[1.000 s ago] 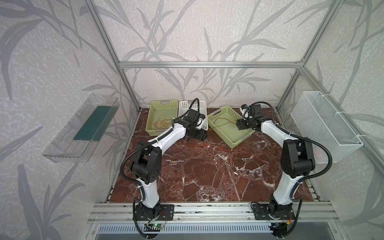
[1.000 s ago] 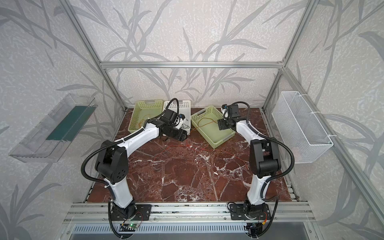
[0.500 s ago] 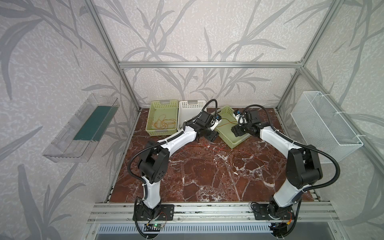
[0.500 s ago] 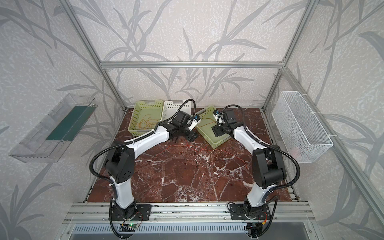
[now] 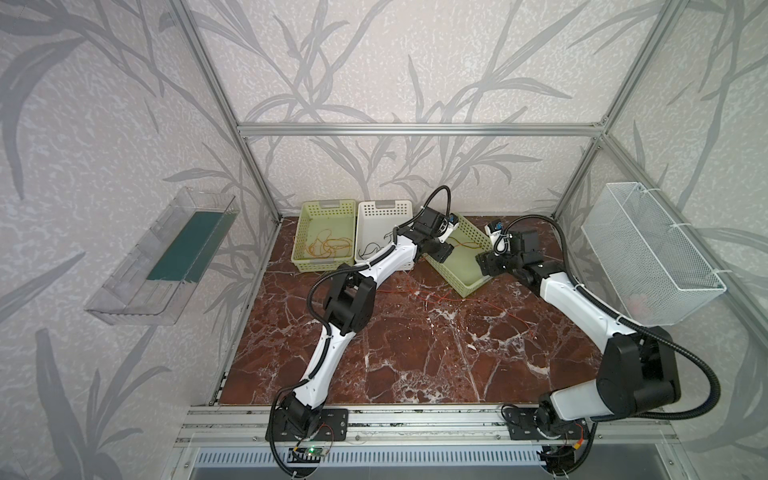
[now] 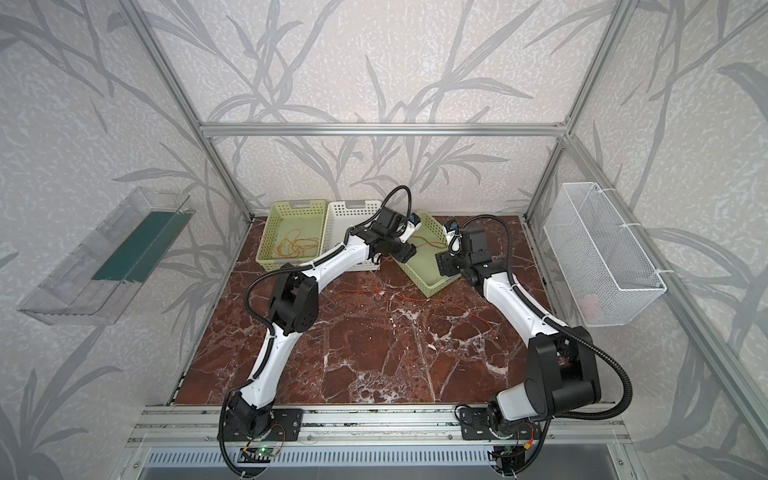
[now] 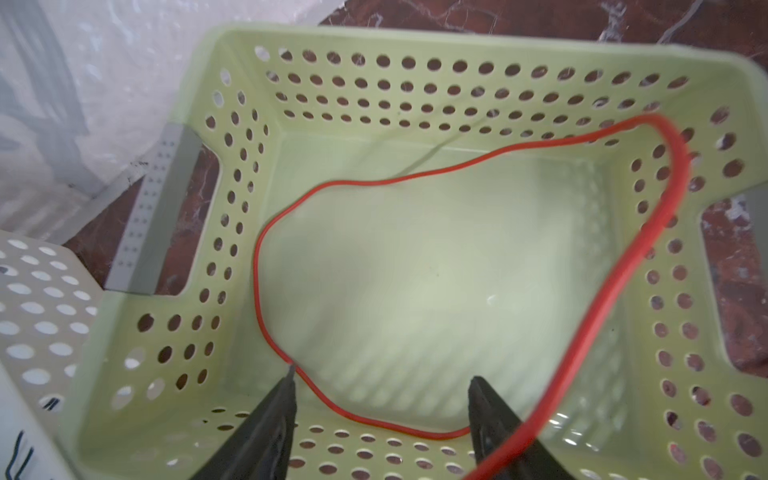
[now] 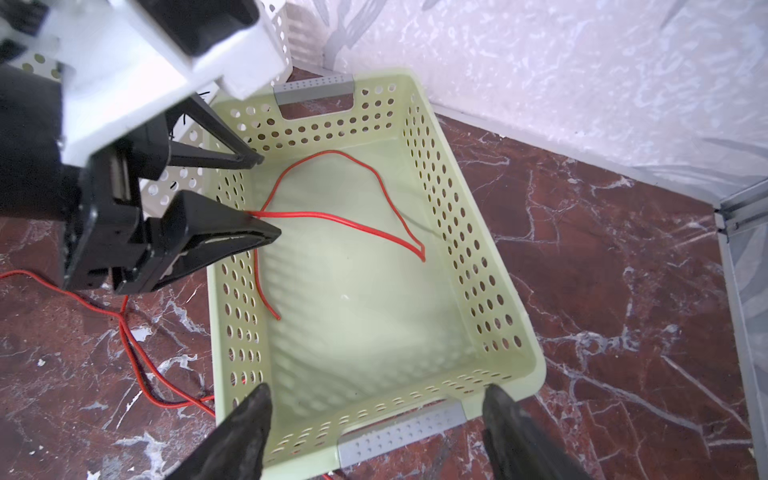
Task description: Untangle the cables
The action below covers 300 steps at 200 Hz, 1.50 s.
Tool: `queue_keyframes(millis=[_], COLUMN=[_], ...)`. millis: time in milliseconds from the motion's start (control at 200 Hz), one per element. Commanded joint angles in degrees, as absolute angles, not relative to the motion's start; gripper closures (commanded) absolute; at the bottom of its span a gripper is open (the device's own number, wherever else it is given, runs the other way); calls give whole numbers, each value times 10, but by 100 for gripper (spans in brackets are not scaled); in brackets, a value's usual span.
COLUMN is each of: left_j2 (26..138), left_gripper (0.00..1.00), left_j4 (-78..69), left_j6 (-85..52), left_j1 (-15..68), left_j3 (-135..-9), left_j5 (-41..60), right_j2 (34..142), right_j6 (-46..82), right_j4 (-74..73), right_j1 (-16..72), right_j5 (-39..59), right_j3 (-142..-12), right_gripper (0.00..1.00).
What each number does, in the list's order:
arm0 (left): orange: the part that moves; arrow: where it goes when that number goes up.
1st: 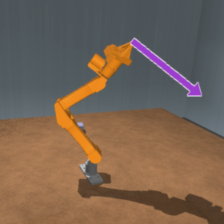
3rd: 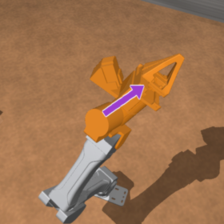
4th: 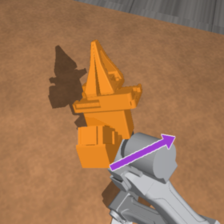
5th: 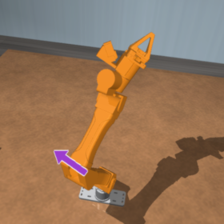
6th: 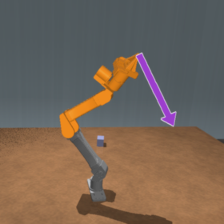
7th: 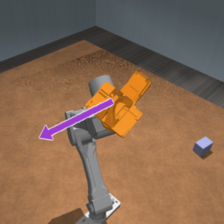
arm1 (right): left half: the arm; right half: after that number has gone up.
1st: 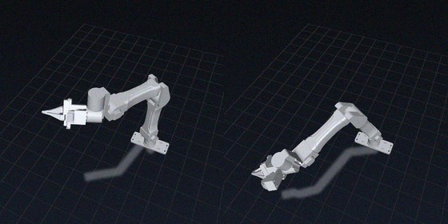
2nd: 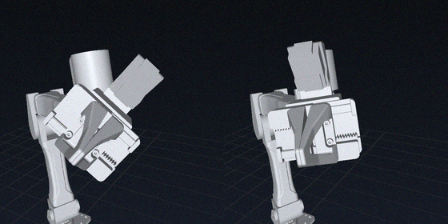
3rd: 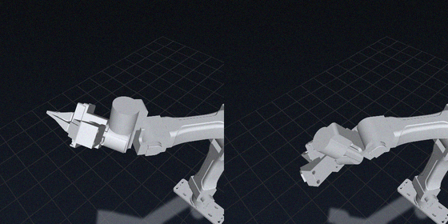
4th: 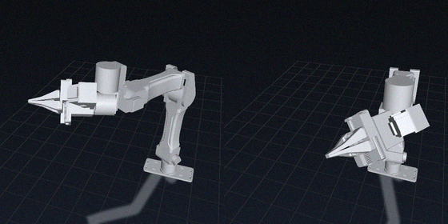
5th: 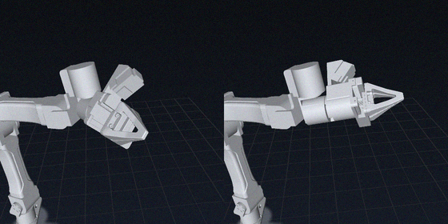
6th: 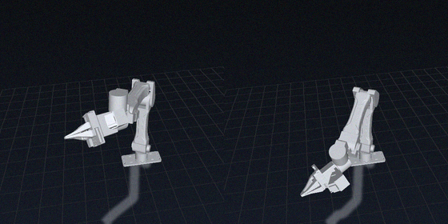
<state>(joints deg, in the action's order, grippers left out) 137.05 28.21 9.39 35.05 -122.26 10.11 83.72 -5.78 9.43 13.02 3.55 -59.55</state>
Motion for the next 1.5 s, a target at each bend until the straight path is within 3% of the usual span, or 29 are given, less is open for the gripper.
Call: queue_keyframes(millis=[0, 170, 585, 805, 1174, 1494], left_j2=[1372, 1366, 1330, 1328, 1319, 1317], left_gripper=[56, 100, 100, 100, 100, 100], left_j4=[313, 368, 356, 300, 228, 160], left_j6=[91, 35, -167, -255, -327, -361], left_j1=[350, 354, 344, 341, 336, 337], left_j3=[-1252, -1322, -1480, -1517, -1549, -1552], left_j5=[104, 143, 195, 225, 201, 195], right_j2=[824, 809, 777, 788, 847, 881], right_j6=[-38, -24, 13, 5, 36, 66], right_j4=[67, 59, 7, -78, -167, -163], right_j1=[128, 123, 109, 113, 129, 130], right_j5=[43, 40, 137, 314, 307, 305], right_j3=[-578, -548, -483, -455, -459, -454], right_gripper=[23, 25, 27, 24, 22, 29])
